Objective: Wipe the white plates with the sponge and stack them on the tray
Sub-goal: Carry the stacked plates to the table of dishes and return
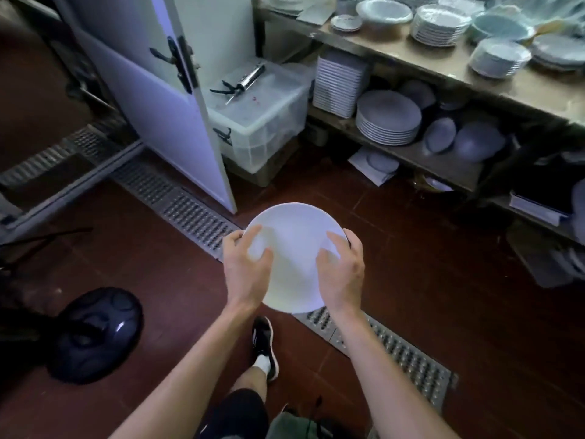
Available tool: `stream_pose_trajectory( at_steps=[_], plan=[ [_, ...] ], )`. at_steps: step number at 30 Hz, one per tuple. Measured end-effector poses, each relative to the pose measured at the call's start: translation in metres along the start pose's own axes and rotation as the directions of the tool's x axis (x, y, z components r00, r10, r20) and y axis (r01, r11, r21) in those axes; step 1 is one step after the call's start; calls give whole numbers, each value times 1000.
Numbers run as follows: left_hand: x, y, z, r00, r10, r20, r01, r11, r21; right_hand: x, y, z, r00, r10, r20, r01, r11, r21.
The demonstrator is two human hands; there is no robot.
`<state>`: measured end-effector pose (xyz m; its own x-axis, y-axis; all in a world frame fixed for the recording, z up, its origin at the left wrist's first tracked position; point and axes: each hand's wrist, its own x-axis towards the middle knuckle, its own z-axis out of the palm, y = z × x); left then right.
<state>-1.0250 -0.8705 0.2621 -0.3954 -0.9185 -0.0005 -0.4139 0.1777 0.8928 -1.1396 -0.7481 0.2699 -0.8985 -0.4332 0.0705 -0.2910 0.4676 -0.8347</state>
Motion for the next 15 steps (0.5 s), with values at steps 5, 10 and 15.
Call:
stream_pose_trajectory(
  at_steps=[5, 10, 15],
  plan=[
    [69, 27, 72, 988, 81, 128, -74, 996, -53, 82, 16, -10, 993, 25, -114, -29, 999, -39],
    [142, 63, 132, 965, 118, 233, -102, 992, -80, 162, 20, -18, 977, 60, -203, -77, 994, -79],
    [196, 108, 187, 920, 192, 340, -175, 981, -81, 229, 26, -37, 943, 126, -309, -149, 987, -53]
  ],
)
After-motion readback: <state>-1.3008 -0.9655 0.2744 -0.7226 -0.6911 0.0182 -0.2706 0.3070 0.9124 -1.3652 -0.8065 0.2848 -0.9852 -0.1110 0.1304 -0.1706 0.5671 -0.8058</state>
